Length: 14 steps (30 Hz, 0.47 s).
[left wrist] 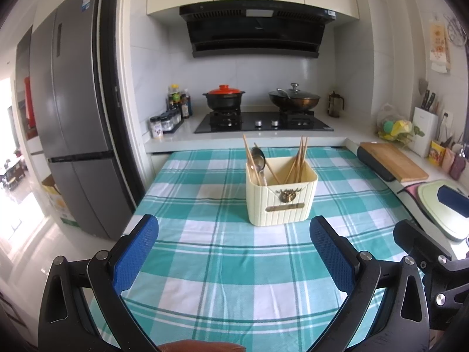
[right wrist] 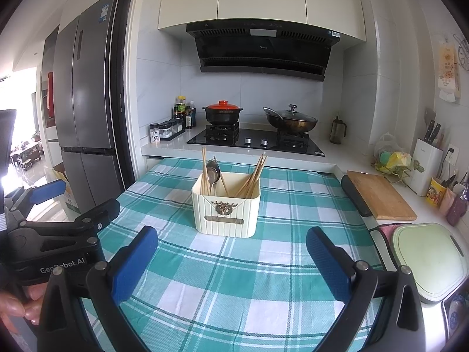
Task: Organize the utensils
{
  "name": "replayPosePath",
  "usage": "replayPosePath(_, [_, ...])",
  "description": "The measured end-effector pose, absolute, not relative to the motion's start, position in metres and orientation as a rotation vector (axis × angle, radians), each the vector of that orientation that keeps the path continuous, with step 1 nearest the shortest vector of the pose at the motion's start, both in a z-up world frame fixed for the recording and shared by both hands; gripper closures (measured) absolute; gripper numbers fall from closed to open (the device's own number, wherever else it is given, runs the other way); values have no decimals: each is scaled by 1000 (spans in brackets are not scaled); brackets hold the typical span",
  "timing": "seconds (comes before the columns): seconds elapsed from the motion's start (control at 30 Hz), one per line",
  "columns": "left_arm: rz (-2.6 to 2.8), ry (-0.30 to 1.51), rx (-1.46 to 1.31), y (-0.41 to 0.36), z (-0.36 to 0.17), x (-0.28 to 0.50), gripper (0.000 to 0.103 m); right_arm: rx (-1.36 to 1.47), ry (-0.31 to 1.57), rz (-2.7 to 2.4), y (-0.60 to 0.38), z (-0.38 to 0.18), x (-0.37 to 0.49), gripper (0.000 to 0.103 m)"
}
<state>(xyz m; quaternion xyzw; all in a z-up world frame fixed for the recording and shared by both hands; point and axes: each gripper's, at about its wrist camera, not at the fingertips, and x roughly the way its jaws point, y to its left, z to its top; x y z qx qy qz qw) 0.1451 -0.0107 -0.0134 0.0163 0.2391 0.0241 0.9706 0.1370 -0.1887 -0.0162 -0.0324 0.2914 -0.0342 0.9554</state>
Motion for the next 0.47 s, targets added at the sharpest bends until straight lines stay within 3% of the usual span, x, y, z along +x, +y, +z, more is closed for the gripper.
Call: replayPosePath(0.47, [58,482,12,-9,-13,144,0,-67,601,-73,-194,-16,138,0])
